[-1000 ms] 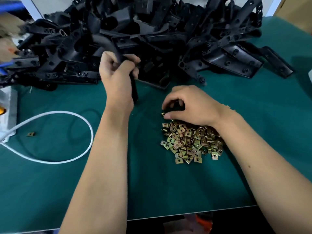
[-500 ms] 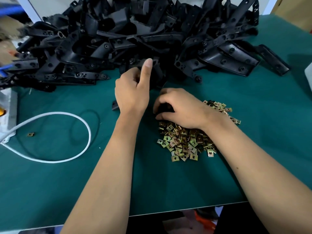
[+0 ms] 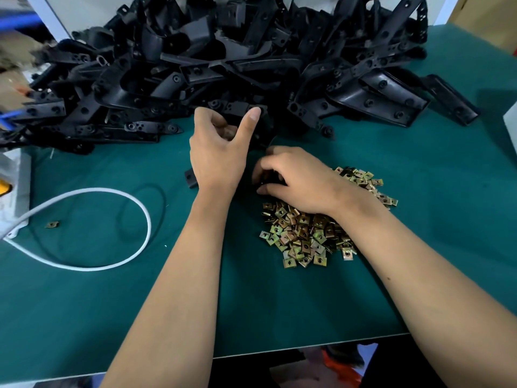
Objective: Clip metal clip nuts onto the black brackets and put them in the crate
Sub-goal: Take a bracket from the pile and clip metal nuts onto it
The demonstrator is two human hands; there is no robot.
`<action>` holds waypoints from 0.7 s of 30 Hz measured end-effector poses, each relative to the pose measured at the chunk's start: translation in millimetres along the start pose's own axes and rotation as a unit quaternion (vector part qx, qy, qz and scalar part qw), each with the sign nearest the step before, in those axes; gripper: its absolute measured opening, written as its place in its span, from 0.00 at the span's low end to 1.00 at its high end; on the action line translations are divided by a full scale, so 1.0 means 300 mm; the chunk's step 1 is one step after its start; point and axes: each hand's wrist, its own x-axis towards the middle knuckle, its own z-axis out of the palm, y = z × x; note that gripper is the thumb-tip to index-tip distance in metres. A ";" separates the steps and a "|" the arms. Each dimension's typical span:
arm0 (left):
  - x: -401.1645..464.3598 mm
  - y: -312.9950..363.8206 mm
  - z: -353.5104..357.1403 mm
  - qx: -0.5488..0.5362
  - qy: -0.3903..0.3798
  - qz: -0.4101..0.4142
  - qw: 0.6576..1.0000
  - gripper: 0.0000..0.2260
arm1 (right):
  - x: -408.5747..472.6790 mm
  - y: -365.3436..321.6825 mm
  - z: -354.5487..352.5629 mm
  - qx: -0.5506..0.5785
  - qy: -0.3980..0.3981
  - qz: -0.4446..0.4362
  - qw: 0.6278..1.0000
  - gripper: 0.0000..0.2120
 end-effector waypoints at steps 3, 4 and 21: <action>0.002 -0.004 -0.004 -0.006 -0.004 0.010 1.000 0.26 | -0.005 -0.004 -0.004 0.008 0.022 -0.006 1.000 0.07; 0.005 -0.006 -0.006 -0.008 -0.006 0.012 1.000 0.26 | -0.006 -0.003 -0.005 0.022 0.034 -0.002 0.999 0.07; -0.002 -0.008 -0.024 0.049 -0.142 0.163 0.975 0.30 | -0.007 0.064 -0.065 0.446 0.307 0.153 0.827 0.06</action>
